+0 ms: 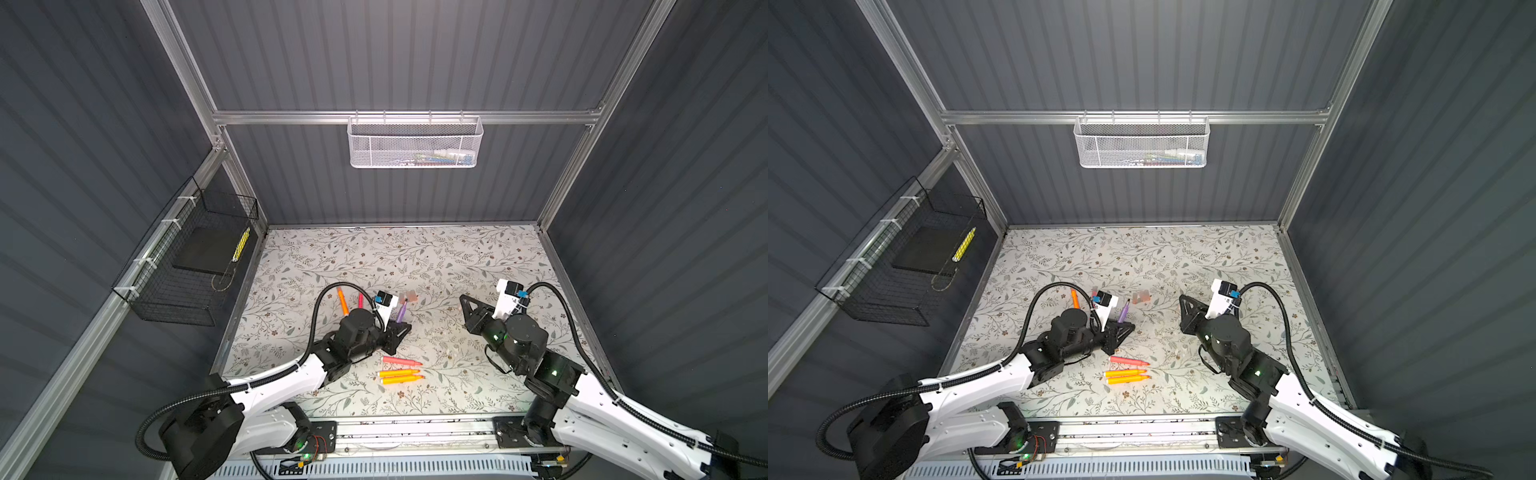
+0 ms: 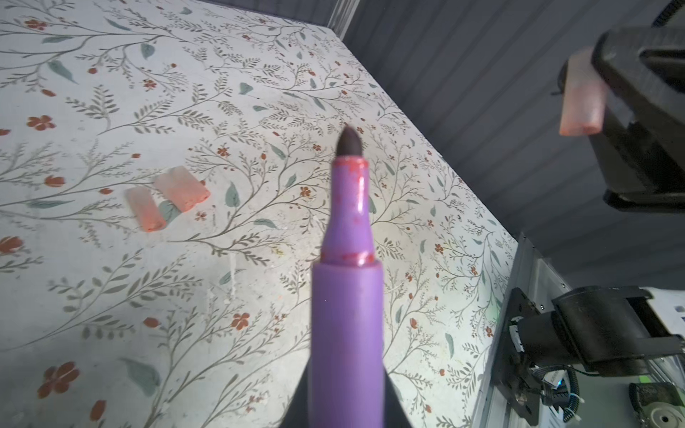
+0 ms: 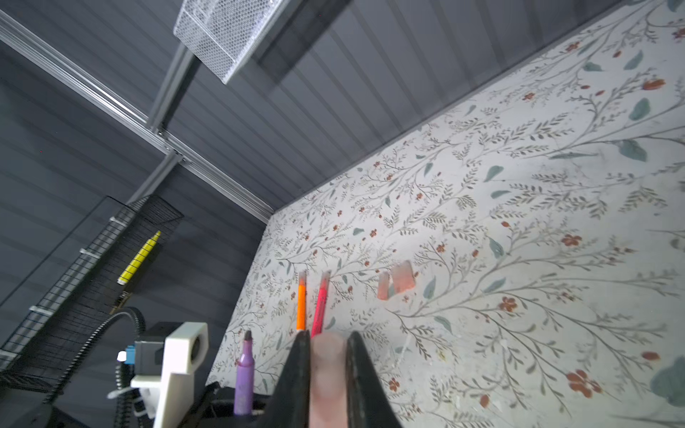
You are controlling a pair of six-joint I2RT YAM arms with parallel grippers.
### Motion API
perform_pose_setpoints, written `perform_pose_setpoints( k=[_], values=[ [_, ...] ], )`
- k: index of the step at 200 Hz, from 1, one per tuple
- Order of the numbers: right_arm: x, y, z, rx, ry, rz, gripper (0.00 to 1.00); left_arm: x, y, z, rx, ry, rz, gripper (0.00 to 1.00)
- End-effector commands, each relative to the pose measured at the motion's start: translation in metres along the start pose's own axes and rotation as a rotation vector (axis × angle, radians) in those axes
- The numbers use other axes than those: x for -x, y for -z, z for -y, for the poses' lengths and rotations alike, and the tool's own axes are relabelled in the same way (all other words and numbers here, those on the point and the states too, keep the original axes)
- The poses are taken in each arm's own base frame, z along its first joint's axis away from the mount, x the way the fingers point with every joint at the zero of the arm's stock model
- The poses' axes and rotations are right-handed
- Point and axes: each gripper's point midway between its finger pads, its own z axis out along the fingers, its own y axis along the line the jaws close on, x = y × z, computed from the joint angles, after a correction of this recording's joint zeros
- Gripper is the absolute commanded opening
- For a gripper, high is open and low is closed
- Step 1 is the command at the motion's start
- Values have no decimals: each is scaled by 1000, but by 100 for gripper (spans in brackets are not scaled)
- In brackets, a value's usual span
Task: Insert the pens into the pen caps
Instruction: 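Lift the cap with the right gripper over the purple marker tip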
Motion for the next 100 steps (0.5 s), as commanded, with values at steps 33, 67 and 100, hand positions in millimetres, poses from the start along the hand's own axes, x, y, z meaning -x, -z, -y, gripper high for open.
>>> perform_pose_setpoints(
  k=[33, 67, 100],
  values=[
    [17, -11, -50, 221, -60, 58, 3, 21, -14, 43, -141, -72, 51, 0],
    [7, -25, -58, 267, -119, 35, 0, 24, -17, 58, -177, -85, 64, 0],
    [-6, -39, -65, 290, -152, -18, 0, 23, -18, 67, -192, -97, 67, 0]
  ],
)
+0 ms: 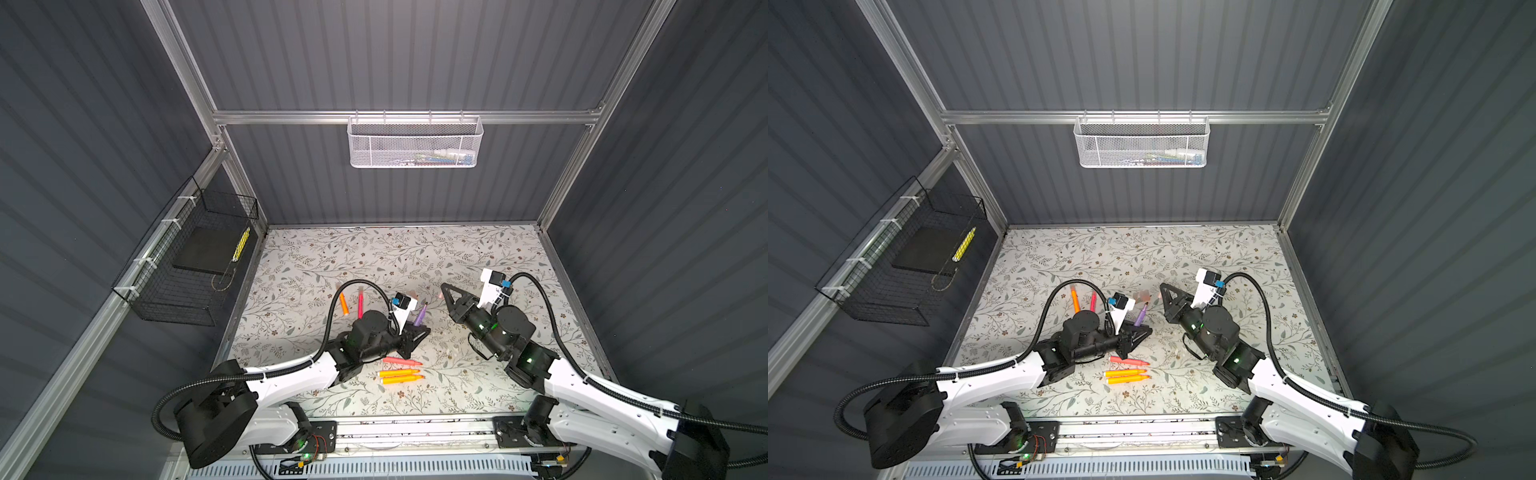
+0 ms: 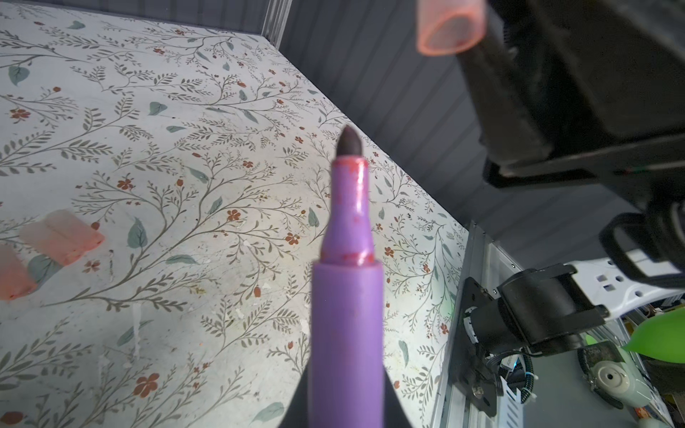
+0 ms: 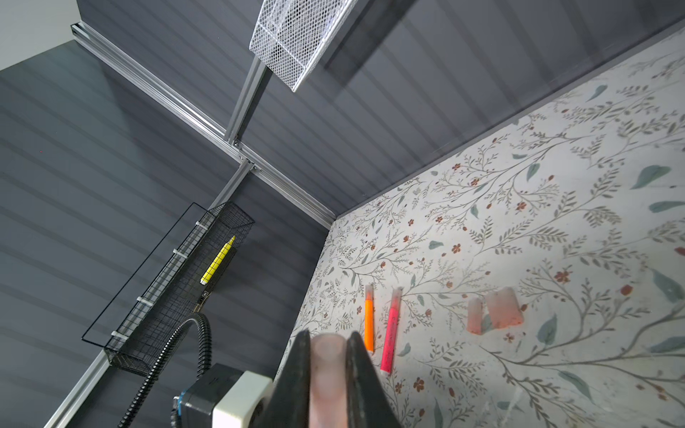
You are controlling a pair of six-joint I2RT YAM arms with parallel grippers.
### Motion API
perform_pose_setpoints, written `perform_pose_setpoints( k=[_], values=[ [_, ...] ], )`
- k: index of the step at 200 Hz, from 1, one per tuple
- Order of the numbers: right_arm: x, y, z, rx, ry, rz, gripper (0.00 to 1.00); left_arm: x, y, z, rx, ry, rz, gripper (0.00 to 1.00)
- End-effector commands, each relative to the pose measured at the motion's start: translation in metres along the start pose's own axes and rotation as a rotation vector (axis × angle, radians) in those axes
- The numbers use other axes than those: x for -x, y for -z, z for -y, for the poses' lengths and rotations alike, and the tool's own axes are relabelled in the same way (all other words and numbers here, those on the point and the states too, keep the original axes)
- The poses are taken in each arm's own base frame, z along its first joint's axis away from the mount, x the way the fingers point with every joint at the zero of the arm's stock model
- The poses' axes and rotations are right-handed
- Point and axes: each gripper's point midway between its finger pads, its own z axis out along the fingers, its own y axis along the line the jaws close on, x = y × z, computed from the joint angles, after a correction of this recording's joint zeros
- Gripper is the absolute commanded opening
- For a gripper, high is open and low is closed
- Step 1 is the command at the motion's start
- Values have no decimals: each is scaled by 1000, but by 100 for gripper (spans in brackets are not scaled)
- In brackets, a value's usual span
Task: Insert the pens into the pen caps
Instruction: 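Lift the cap with the right gripper over the purple marker tip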
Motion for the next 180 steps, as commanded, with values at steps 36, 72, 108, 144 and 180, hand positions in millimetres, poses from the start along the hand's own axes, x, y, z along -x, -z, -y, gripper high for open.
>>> perform_pose_setpoints(
  k=[36, 72, 108, 144, 180],
  values=[
    [-4, -12, -21, 111, -89, -18, 0, 15, -3, 15, -28, -40, 47, 0],
    [-7, -10, -17, 106, -97, -21, 0, 15, -2, 10, 1, -47, 57, 0],
    [-13, -9, -11, 90, -108, -35, 0, 17, -3, 10, 0, -48, 61, 0],
    [-15, -10, -6, 74, -103, -35, 0, 19, -3, 12, -6, -52, 62, 0],
    [-20, -11, -8, 82, -104, -52, 0, 21, -3, 12, 1, -50, 72, 0]
  ],
)
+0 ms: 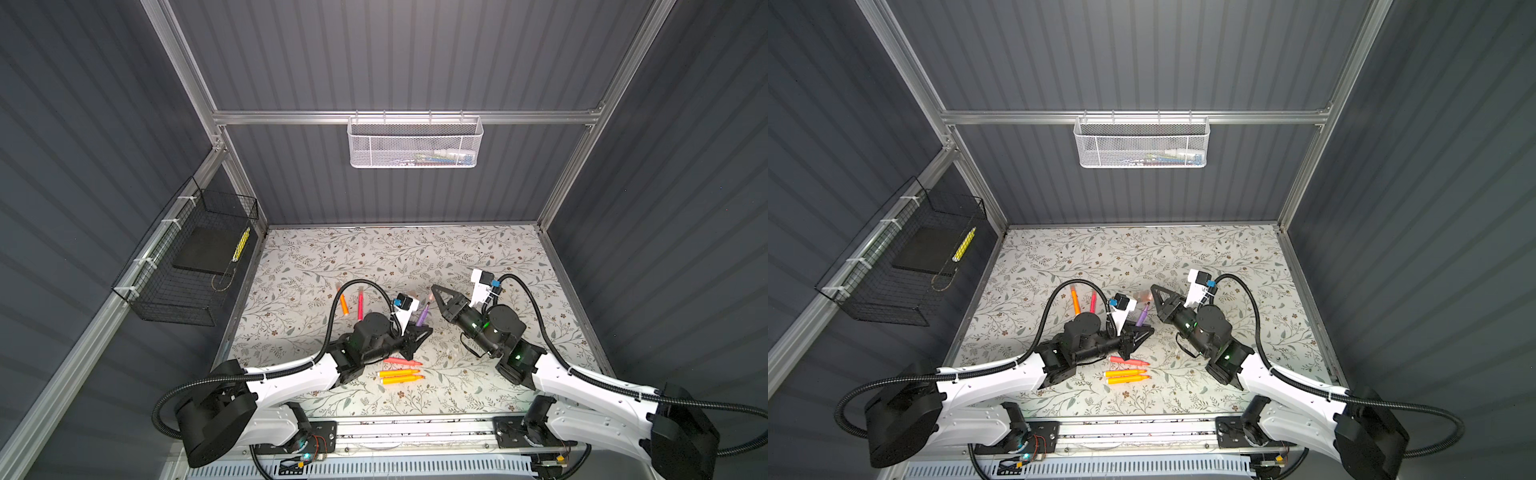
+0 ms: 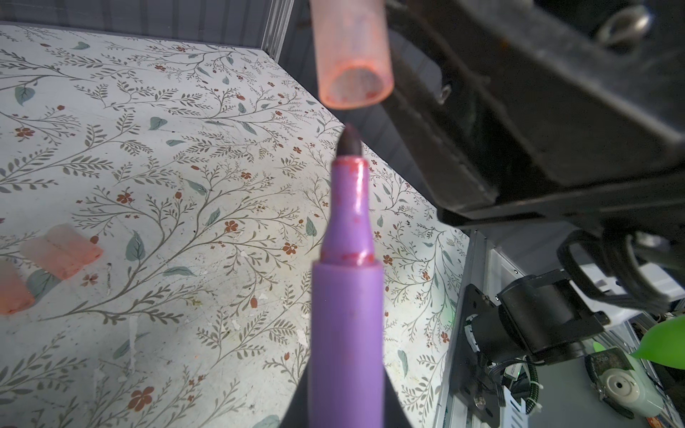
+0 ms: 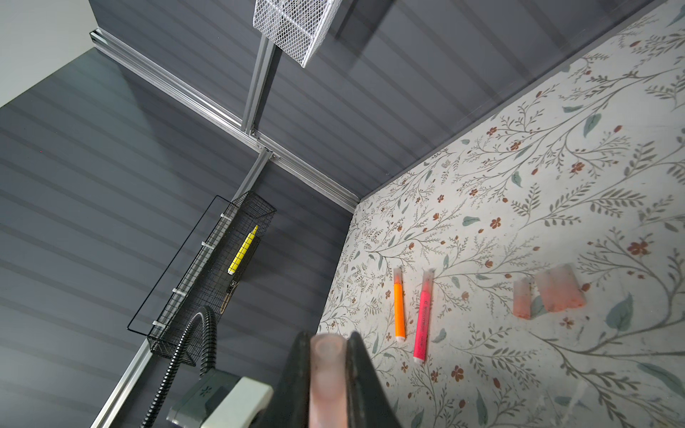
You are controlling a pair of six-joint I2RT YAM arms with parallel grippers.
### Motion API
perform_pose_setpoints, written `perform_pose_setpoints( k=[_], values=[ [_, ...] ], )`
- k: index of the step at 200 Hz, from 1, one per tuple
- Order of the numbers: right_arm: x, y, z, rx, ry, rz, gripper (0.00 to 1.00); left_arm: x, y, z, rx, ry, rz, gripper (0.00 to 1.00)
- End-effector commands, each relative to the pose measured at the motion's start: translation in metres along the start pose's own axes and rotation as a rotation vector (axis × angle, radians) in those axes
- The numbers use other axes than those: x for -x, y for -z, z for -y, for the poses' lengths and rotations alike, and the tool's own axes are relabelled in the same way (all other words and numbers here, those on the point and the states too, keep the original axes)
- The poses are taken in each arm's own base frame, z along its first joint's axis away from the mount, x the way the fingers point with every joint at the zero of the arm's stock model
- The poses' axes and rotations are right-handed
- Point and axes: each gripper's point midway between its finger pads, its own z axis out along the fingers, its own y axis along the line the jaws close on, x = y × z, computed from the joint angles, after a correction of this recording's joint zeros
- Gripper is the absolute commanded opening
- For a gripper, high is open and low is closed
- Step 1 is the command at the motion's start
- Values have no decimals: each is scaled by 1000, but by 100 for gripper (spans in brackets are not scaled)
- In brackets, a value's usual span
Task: Insert the pens into the pen caps
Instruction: 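Lower the held cap onto the purple marker tip with the right gripper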
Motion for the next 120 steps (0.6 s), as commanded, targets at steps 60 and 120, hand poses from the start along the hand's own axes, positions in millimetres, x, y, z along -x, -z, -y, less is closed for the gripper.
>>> perform_pose_setpoints(
  k=[60, 120],
  values=[
    [-15, -4, -1, 21, -5, -32, 0, 24, -3, 7, 1, -25, 58, 0],
    [-25, -1, -7, 60, 25, -50, 0, 41, 6, 16, -27, 12, 119, 0]
  ],
)
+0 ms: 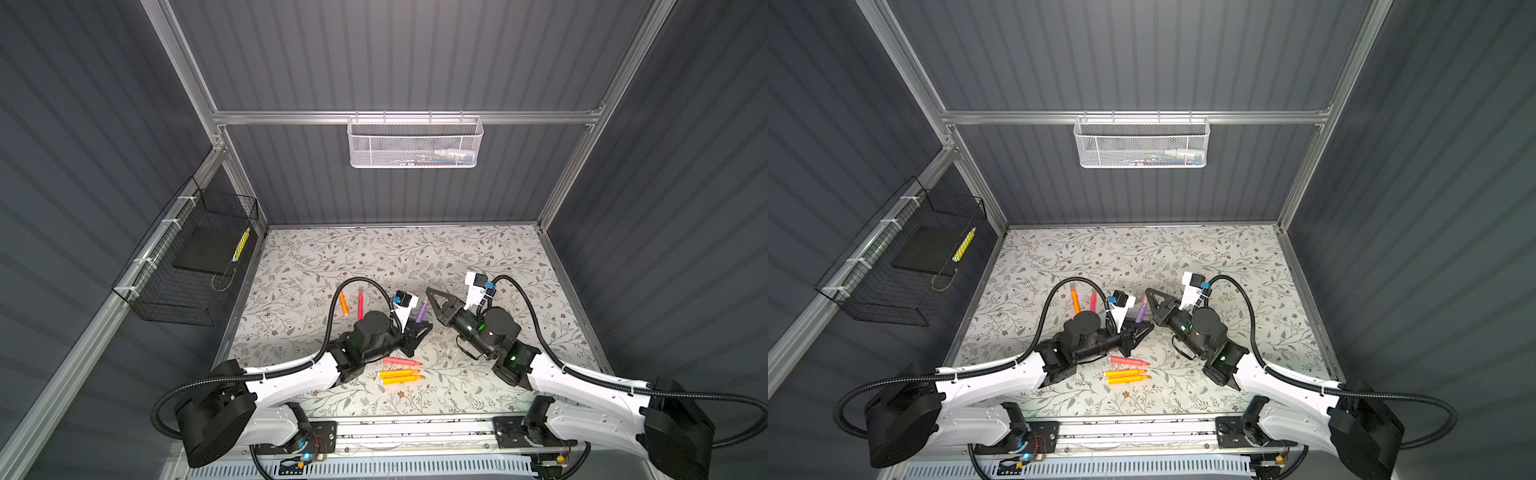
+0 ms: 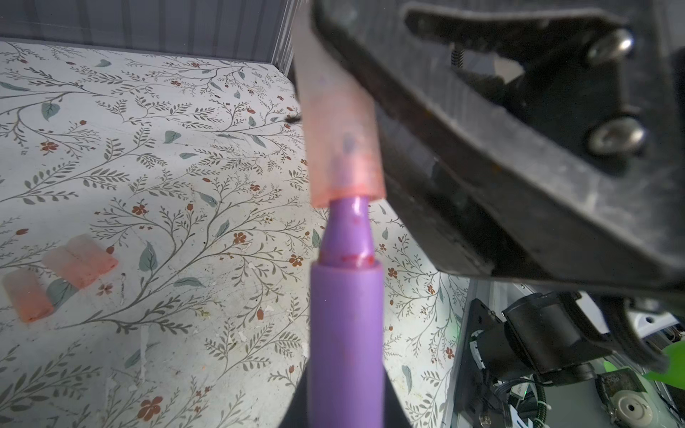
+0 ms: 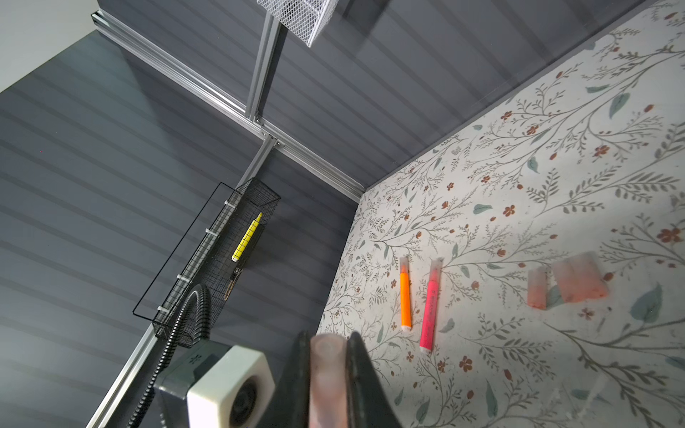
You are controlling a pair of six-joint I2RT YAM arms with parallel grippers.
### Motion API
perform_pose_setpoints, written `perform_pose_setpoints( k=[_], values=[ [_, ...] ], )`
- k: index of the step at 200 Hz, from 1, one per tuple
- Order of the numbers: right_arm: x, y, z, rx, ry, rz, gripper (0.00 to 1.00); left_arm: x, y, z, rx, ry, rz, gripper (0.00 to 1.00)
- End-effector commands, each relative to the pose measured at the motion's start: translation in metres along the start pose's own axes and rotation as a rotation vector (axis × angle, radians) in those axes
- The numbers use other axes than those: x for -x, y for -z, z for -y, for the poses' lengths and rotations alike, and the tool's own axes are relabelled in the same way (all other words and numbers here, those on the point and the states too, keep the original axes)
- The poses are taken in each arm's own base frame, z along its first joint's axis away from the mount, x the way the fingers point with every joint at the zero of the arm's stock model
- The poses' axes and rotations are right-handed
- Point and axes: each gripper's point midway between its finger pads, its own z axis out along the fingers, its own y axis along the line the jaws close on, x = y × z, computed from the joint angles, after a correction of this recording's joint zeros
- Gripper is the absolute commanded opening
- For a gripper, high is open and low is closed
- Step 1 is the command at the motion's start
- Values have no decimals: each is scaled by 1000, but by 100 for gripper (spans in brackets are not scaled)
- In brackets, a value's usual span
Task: Insert the pens into the pen caps
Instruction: 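Lower the held cap onto the purple marker tip with the right gripper, then open the right gripper and raise it off the capped purple marker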
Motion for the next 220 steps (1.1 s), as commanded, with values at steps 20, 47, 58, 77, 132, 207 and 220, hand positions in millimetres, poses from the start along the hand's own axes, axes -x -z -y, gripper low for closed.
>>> perform_pose_setpoints(
  k=[20, 47, 58, 77, 132, 207, 220],
  values=[
    [-12, 5, 0, 43, 30, -22, 0, 39, 10, 23, -74, 6, 101, 0],
    [-16, 9, -7, 89, 57, -30, 0, 49, 14, 30, -146, 35, 117, 0],
    [-17, 12, -9, 108, 61, -30, 1, 53, 16, 31, -173, 48, 127, 0],
    [-17, 15, -9, 121, 67, -27, 9, 57, 19, 32, -194, 63, 135, 0],
    [-16, 28, 2, 95, 101, -10, 26, 63, 30, 41, -272, 74, 161, 0],
    [-2, 46, 5, 56, 142, 36, 59, 49, 22, 28, -220, 3, 122, 0],
    [4, 49, -2, 58, 167, 42, 59, 39, 18, 26, -209, -59, 83, 0]
  ],
)
